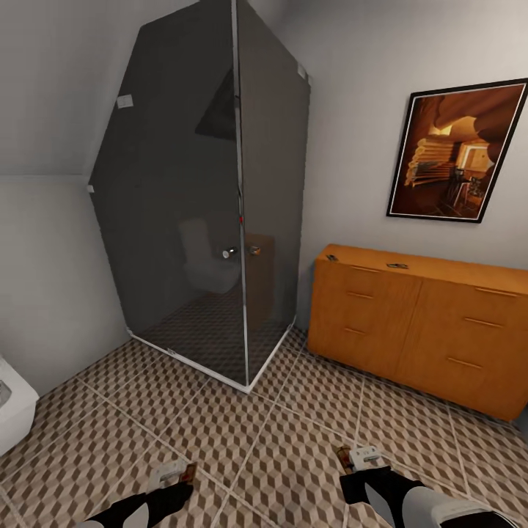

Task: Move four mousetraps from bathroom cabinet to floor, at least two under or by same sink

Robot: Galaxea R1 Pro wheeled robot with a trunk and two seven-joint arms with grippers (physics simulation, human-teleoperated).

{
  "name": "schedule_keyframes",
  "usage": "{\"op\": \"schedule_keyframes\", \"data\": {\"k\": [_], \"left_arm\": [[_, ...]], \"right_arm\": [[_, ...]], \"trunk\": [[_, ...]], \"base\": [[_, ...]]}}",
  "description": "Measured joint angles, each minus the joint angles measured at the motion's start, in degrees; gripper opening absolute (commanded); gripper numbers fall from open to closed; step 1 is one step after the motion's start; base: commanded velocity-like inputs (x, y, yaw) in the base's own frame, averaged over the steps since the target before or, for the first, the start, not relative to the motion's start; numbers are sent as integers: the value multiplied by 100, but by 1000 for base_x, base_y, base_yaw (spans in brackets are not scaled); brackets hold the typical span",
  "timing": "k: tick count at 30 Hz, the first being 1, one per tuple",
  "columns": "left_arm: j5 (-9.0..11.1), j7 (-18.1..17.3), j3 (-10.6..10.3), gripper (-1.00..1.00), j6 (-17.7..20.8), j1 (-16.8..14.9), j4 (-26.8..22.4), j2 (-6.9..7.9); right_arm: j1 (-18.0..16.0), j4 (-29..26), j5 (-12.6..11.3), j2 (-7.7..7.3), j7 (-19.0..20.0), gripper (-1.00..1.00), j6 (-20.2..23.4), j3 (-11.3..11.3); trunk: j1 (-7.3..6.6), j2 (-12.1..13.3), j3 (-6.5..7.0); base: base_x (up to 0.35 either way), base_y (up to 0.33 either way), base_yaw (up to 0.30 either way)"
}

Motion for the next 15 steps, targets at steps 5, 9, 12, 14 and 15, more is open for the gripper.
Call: {"op": "schedule_keyframes", "data": {"k": [5,9,12,14,15], "left_arm": [[1,0,0,-100,0,0,0,-17],[4,0,0,-100,0,0,0,-20],[4,0,0,-100,0,0,0,-21],[3,0,0,-100,0,0,0,-21],[2,0,0,-100,0,0,0,-21]], "right_arm": [[0,0,0,7,28,-100,-4,0],[0,0,0,10,37,-100,-5,0],[0,0,0,10,37,-100,-3,0],[0,0,0,11,35,-100,1,0],[0,0,0,11,34,-100,2,0]], "trunk": [[0,0,0],[0,0,0],[0,0,0],[0,0,0],[0,0,0]], "base": [[0,0,1],[0,0,0],[0,0,0],[0,0,0],[0,0,0]]}}
